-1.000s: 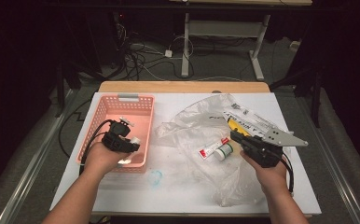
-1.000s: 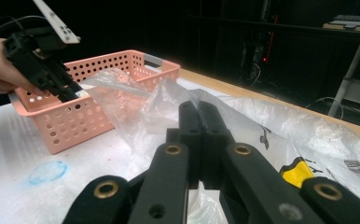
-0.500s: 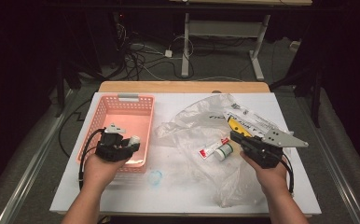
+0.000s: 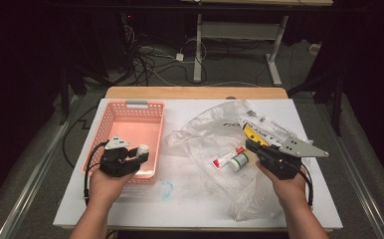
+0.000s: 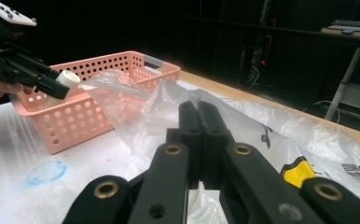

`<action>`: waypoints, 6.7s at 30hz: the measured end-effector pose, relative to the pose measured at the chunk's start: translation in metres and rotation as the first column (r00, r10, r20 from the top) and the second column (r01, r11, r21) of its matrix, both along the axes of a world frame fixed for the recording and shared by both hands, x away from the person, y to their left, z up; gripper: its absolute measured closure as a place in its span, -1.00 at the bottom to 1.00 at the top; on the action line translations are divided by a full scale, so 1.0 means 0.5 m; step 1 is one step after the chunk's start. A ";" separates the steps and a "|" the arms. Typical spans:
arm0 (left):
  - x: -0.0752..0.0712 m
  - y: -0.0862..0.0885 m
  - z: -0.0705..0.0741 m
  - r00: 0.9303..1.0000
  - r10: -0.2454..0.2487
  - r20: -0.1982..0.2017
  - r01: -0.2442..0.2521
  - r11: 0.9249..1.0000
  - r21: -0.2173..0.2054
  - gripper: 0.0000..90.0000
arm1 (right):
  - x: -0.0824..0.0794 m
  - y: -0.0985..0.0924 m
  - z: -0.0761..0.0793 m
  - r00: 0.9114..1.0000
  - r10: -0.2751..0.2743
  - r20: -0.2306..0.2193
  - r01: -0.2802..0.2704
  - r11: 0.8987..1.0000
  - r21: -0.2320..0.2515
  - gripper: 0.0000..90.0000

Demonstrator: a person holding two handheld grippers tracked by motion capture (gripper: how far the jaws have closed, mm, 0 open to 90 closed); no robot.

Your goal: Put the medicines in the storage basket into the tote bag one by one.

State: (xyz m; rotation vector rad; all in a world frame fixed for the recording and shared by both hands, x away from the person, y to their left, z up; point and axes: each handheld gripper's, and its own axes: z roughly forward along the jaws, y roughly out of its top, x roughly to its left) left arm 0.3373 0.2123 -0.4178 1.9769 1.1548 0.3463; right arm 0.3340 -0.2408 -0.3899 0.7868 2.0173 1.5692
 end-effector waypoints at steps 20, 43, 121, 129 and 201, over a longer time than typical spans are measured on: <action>-0.024 -0.023 0.059 0.995 -0.019 0.100 0.026 0.997 -0.070 0.29 | 0.002 0.000 0.000 1.000 0.005 0.004 -0.005 1.000 0.002 1.00; -0.054 -0.122 0.059 0.974 -0.184 0.131 0.199 0.974 -0.110 0.29 | -0.002 0.004 0.001 1.000 0.011 0.005 -0.011 1.000 -0.002 1.00; 0.124 -0.469 -0.047 0.941 -0.293 0.167 0.285 0.956 0.074 0.29 | 0.001 0.007 0.000 1.000 0.031 -0.002 -0.031 0.999 0.031 1.00; 0.156 -0.480 -0.076 0.953 -0.267 0.143 0.256 0.962 0.090 0.29 | 0.001 0.004 -0.001 1.000 0.025 -0.006 -0.025 0.999 0.036 1.00; 0.003 -0.368 -0.134 0.943 -0.326 -0.067 0.324 0.945 -0.035 0.96 | 0.002 0.008 -0.015 0.999 0.019 -0.026 -0.019 1.000 -0.001 1.00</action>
